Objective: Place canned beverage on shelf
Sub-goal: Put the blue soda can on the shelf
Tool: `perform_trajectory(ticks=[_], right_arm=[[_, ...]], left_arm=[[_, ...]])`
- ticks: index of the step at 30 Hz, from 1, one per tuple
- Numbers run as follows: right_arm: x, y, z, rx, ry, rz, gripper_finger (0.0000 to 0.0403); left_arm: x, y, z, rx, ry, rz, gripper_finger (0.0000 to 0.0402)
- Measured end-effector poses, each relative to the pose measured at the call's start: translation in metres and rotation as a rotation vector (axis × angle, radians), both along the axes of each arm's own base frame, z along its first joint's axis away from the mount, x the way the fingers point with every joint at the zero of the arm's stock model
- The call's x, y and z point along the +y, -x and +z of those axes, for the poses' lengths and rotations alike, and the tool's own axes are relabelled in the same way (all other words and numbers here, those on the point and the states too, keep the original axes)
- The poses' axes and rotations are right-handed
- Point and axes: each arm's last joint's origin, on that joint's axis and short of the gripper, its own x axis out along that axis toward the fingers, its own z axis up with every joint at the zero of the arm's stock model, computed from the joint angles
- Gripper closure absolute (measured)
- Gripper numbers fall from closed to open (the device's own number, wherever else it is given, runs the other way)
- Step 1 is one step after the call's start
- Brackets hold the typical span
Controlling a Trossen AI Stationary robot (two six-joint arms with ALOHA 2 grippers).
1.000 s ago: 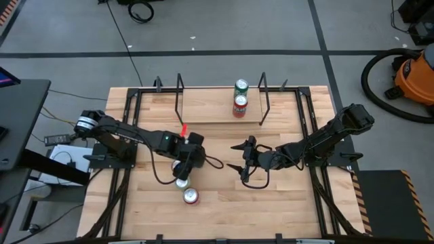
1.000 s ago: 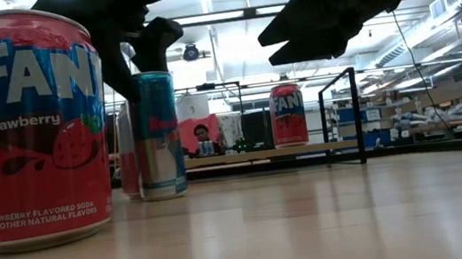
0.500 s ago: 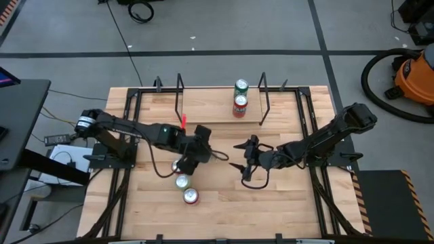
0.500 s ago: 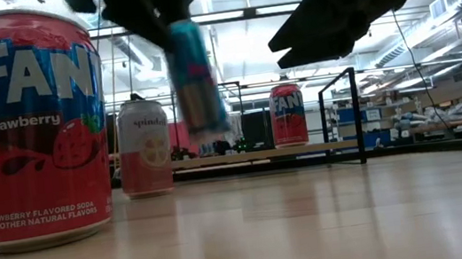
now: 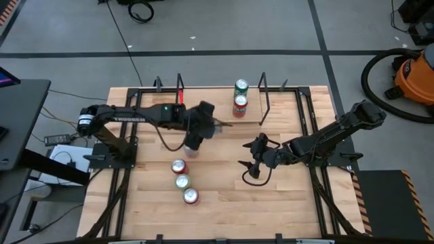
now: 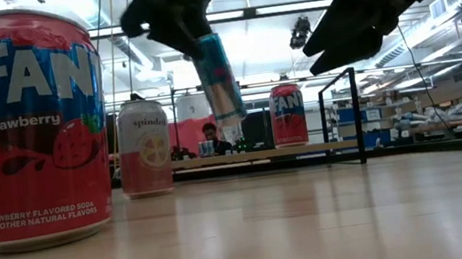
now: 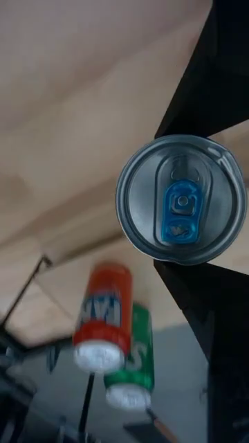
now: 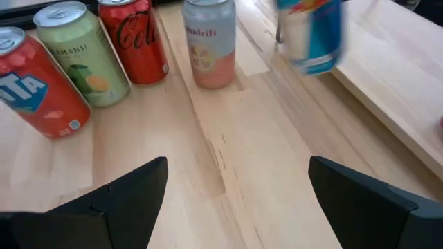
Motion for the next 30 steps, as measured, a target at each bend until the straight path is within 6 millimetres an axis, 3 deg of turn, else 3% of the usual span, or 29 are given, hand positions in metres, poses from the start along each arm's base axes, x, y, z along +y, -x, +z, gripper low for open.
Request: perform_trajectory(ticks=[13,21,30], right_arm=[[0.002,-0.003,-0.008,0.016,-0.054,-0.022,0.0041],[0.002,-0.003,-0.008,0.021,-0.042,-0.011,0.0041],[-0.013,-0.008,-0.008,0.051,0.058,-0.007,0.0041]], left_arm=[[0.064,-0.001,0.013,-0.091,-0.212,-0.005,0.0125],[0.096,0.007,0.013,-0.105,-0.214,0.07,0.0125],[0.144,0.019,0.005,-0.127,-0.152,-0.022,0.0125]])
